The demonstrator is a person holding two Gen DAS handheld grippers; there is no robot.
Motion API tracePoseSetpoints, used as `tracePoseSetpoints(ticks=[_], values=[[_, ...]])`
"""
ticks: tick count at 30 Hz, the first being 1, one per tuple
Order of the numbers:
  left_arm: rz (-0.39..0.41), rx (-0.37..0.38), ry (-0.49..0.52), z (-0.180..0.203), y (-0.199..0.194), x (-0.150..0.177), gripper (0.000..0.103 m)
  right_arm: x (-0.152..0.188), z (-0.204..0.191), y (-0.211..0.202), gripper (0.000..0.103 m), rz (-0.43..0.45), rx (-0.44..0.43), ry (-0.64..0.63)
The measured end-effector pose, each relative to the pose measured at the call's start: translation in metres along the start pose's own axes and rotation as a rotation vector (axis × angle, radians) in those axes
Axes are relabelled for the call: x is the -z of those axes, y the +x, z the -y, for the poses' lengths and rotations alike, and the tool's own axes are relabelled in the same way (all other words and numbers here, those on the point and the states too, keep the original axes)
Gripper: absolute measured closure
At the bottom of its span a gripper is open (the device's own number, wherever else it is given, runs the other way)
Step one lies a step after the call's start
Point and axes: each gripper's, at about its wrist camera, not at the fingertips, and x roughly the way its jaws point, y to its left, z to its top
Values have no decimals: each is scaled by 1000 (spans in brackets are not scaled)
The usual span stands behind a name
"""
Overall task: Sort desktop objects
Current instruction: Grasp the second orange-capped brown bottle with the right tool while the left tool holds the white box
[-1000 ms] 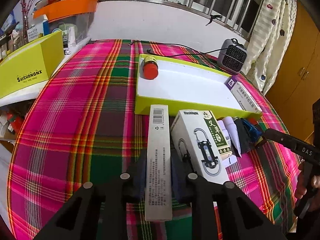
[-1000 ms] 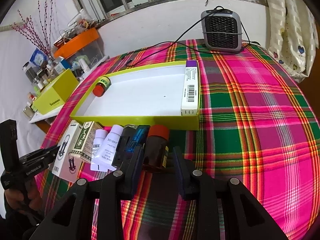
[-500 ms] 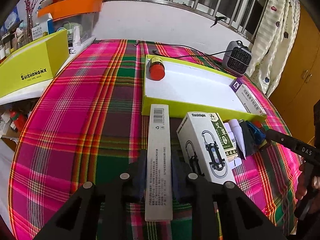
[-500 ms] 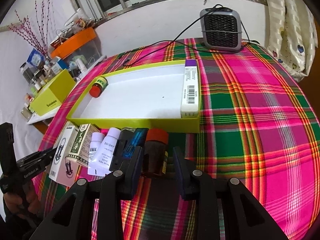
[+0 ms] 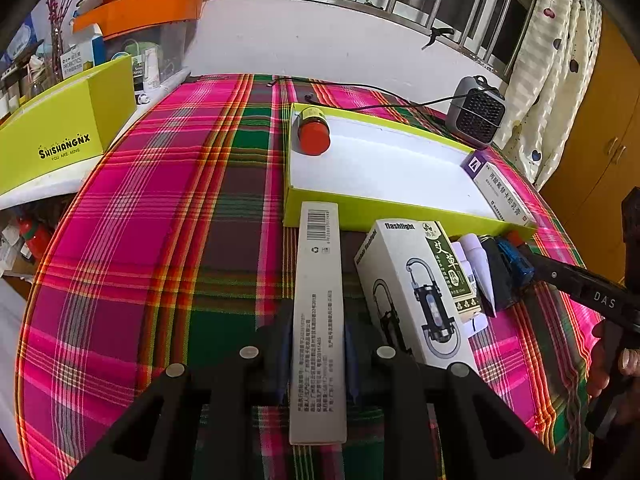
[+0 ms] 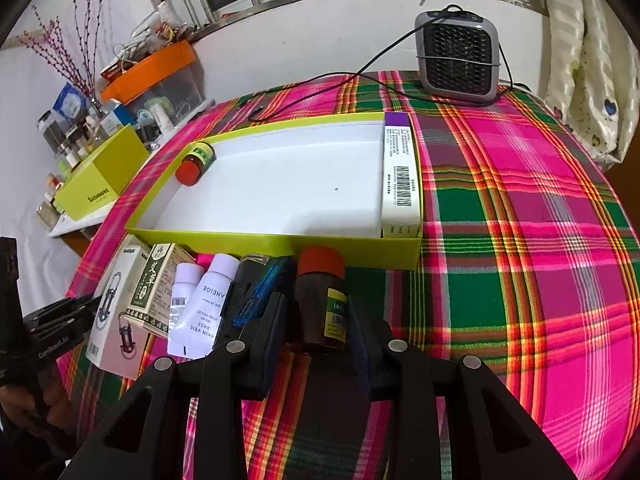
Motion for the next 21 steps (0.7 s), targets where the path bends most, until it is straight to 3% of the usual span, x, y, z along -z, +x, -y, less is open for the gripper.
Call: tracePoseSetpoints(ticks=[21], values=[[-4, 4, -13, 1, 1, 0, 80, 1, -1, -1, 70, -40, -7, 5]])
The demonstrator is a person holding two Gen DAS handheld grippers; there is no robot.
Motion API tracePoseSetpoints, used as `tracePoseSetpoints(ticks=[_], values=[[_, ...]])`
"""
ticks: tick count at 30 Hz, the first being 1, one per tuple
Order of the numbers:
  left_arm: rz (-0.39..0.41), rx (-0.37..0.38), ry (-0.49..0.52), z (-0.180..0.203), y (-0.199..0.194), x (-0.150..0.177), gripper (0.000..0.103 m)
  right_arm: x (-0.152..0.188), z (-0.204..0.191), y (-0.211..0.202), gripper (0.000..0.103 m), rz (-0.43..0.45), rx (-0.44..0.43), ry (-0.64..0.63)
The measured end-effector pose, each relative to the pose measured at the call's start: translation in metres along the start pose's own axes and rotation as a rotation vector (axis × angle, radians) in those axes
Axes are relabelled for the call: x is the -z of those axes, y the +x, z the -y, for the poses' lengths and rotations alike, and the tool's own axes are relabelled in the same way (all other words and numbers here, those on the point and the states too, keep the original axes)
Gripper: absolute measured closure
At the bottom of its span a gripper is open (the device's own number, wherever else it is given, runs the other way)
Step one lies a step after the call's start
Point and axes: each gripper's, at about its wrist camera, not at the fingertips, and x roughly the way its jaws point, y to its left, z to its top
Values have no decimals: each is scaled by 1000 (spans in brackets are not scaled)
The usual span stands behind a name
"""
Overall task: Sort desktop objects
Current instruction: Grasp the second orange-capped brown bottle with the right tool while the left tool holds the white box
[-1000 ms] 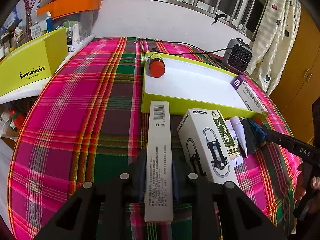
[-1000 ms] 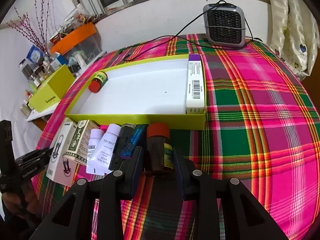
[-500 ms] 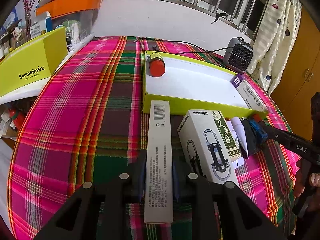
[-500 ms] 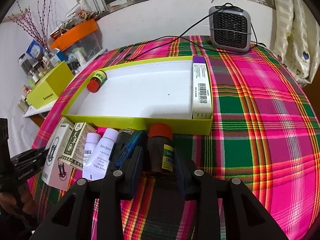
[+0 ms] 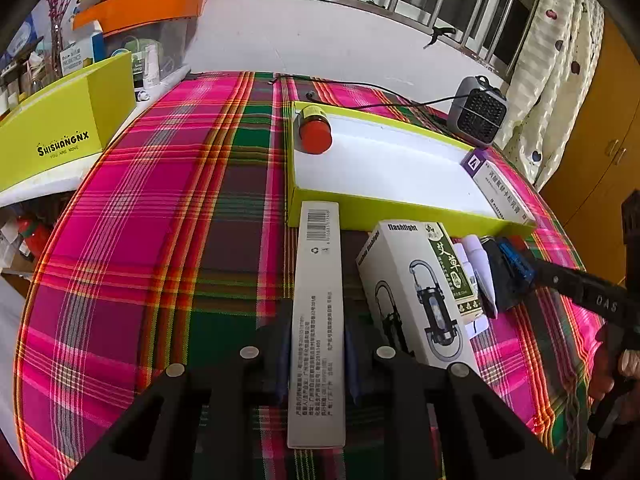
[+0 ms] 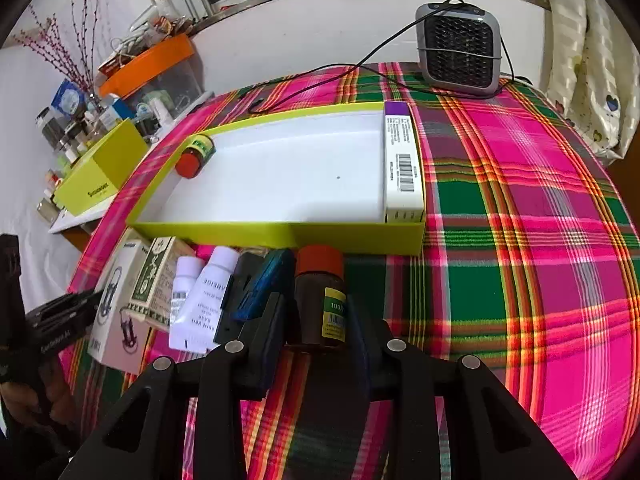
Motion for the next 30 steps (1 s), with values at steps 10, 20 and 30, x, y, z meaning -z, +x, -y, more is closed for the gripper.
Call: tracePoseSetpoints(ticks=[10, 20, 30], values=[[-9, -2, -8, 0, 3, -5, 80, -7, 4, 7, 69, -5, 2, 17], [-9, -37, 23, 8, 7, -7, 80, -5, 8, 13, 70, -18, 1, 11], [11, -61, 37, 10, 0, -3, 81, 5, 9, 6, 70, -6, 6, -2]])
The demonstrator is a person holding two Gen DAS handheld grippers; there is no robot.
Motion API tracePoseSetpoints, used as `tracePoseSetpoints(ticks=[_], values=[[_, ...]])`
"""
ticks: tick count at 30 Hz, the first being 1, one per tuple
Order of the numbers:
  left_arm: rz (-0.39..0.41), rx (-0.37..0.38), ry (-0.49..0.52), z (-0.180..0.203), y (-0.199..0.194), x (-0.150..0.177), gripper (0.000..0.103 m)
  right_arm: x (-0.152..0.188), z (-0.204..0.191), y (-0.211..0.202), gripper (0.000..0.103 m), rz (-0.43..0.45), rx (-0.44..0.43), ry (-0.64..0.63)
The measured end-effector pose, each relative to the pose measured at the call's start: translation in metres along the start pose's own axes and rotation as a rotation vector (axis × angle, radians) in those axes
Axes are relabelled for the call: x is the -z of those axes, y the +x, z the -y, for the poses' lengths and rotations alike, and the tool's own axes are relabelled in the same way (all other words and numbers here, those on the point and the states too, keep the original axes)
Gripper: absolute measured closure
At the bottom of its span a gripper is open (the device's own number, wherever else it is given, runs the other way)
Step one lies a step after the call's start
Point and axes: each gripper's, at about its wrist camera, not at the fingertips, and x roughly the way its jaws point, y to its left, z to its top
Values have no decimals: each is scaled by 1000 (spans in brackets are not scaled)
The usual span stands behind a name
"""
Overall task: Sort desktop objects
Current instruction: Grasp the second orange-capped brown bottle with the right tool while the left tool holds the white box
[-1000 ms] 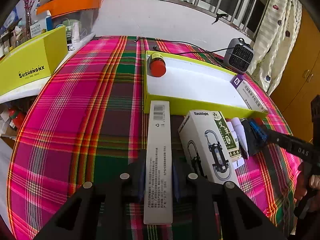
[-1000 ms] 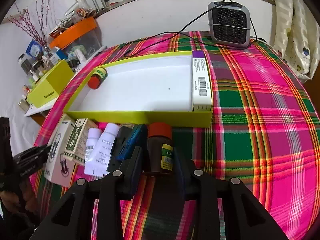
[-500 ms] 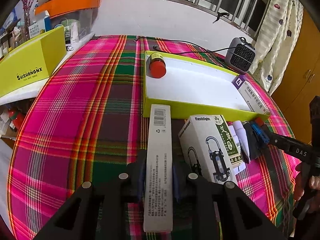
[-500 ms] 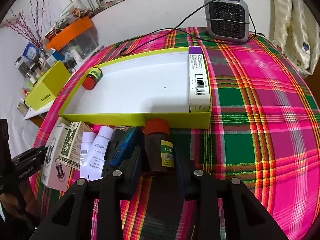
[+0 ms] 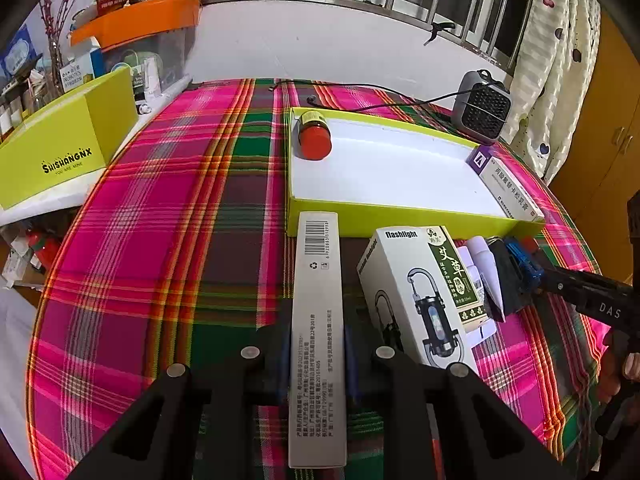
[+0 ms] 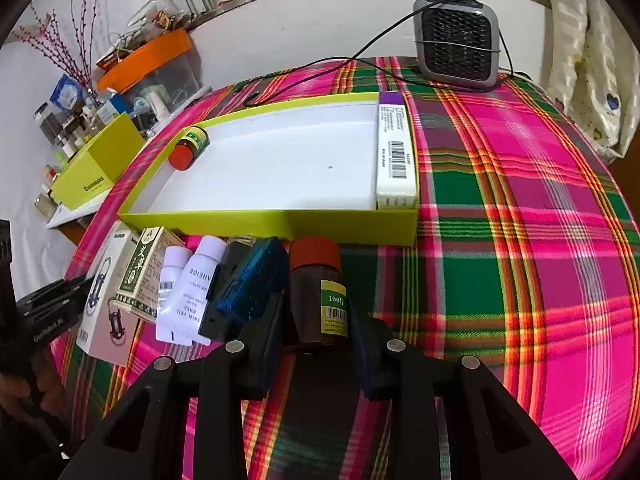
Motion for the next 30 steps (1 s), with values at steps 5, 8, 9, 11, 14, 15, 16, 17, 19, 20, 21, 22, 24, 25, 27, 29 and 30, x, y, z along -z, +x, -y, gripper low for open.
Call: tracePoseSetpoints(ticks=[5, 8, 9, 11, 14, 15, 16, 17, 19, 20, 21, 22, 24, 25, 27, 29, 30], values=[[16, -7, -2, -1, -7, 1, 81, 7, 4, -7, 70, 10, 7, 13], [23, -14, -4, -1, -12, 2, 81, 9, 5, -12, 70, 19, 6, 20], [26, -15, -4, -1, -13, 2, 81, 10, 5, -13, 70, 22, 5, 21], [32, -17, -4, 0, -16, 2, 81, 12, 5, -17, 70, 28, 2, 22], [42, -23, -1, 1, -21, 3, 81, 13, 4, -21, 70, 39, -5, 22], [47, -26, 1, 2, -23, 2, 81, 13, 3, -22, 70, 43, -8, 21], [51, -29, 2, 2, -25, 2, 81, 13, 3, -23, 70, 47, -11, 21], [55, -32, 1, 2, -26, 2, 81, 13, 2, -25, 70, 51, -13, 20], [62, -38, 0, 3, -30, 1, 81, 13, 1, -28, 70, 61, -20, 19], [67, -43, 0, 3, -32, 1, 81, 13, 1, -30, 70, 68, -24, 18], [70, -46, 0, 4, -33, 0, 81, 13, 0, -31, 70, 71, -26, 18], [74, -49, 0, 4, -35, -1, 81, 12, 0, -33, 70, 77, -29, 18], [81, -52, 3, 5, -38, -2, 81, 12, -1, -36, 70, 88, -34, 19], [85, -54, 5, 6, -39, -3, 81, 11, -1, -38, 70, 95, -38, 18], [93, -59, 10, 8, -43, -4, 81, 11, -1, -42, 70, 110, -45, 18], [101, -65, 14, 10, -46, -7, 81, 10, -2, -46, 70, 123, -52, 17], [106, -68, 16, 12, -48, -8, 81, 10, -2, -49, 70, 132, -56, 16]])
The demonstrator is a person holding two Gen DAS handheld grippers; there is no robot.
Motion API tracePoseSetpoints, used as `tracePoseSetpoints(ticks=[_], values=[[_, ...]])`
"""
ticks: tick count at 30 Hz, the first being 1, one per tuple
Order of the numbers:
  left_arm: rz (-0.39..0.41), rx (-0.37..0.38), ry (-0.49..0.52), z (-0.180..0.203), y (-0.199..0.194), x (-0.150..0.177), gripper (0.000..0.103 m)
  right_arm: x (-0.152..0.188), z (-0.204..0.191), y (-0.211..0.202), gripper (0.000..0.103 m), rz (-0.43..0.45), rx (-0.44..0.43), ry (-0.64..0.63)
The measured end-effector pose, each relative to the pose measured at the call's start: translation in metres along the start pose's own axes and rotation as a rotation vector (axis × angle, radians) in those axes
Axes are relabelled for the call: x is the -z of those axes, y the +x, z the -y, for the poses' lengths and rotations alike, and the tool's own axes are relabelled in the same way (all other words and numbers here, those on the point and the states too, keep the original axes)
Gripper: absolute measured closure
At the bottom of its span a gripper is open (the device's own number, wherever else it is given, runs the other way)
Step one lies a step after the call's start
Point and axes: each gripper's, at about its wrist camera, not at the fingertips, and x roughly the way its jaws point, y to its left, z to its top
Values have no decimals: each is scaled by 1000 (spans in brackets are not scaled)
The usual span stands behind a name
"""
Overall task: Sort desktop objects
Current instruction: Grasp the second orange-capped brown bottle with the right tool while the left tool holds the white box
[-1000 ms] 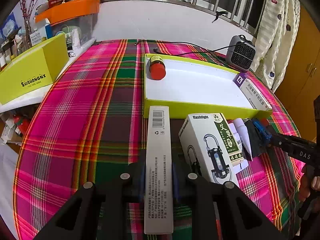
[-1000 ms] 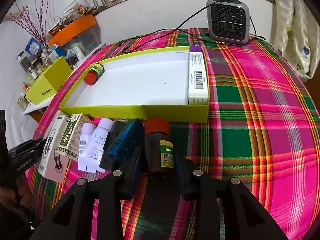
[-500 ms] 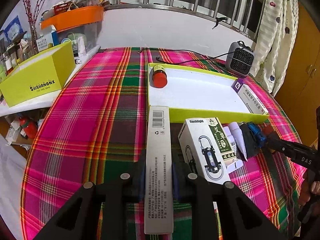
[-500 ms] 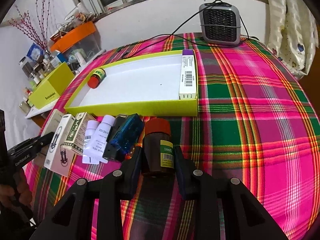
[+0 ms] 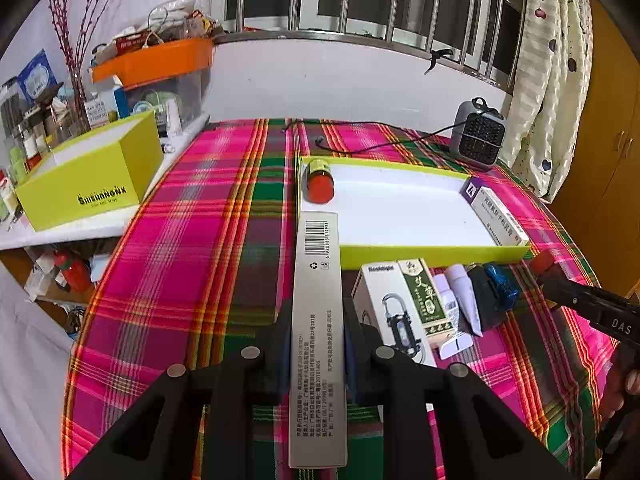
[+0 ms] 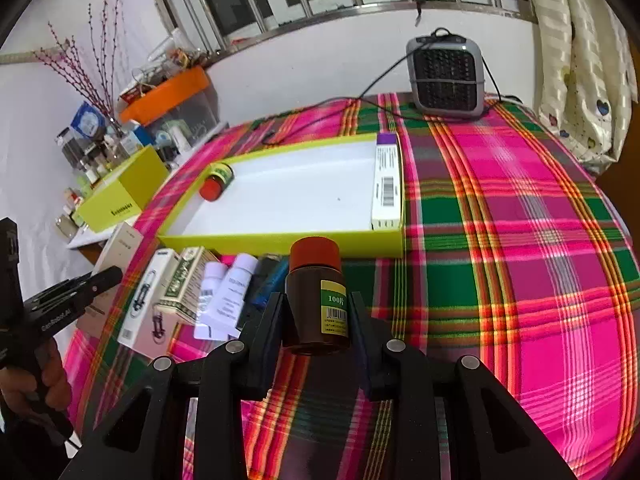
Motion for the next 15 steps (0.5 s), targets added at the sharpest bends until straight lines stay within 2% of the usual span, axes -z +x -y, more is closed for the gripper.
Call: tracePoseSetpoints(ticks=[7, 15], values=[[43, -14, 22, 11, -10, -15, 81, -8, -3, -13, 70, 55, -22, -6], [65, 9, 48, 31, -7, -34, 81, -19, -1, -16, 70, 89, -30, -9]])
